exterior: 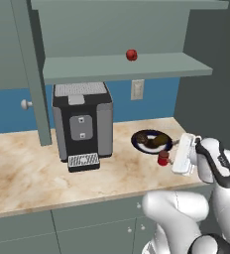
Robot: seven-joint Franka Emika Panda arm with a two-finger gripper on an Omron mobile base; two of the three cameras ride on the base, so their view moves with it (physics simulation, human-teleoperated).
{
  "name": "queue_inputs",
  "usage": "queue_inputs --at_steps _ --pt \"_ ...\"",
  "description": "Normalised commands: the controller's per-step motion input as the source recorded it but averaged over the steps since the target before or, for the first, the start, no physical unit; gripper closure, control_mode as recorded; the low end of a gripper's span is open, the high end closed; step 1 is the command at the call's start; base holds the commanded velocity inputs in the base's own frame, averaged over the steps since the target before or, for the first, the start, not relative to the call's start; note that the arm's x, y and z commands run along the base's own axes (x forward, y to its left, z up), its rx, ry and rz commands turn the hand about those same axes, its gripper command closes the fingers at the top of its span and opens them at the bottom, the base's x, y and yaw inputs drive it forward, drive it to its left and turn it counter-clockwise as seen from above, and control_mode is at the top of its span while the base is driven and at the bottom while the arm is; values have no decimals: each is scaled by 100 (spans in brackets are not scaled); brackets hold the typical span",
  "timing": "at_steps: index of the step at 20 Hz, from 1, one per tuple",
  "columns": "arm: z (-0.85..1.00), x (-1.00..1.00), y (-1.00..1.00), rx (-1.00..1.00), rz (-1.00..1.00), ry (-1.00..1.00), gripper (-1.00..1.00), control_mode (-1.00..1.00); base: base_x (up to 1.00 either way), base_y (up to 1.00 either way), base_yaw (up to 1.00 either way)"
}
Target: Pick the avocado and bread from the counter and place them on the plate. Then pick the jam from the cabinet and place it next to the plate. Lastly close the cabinet door.
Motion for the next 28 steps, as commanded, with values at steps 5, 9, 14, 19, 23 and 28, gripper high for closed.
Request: queue_inputs --at_steps 5,9,14,19,23,28 --pt "99 -27 0 -10 -16 0 -100 -100 0 0 0" --pt "77 -51 1 -13 -16 0 -100 -100 0 0 0" --pt "65 -81 0 -16 -14 -9 -100 -100 0 0 0" --pt "66 -97 17 -18 -3 -18 -100 -100 0 0 0" --pt "40 -93 80 -30 0 -20 -100 -100 0 0 0" --pt "27 -94 94 -33 0 -18 -100 -100 0 0 0"
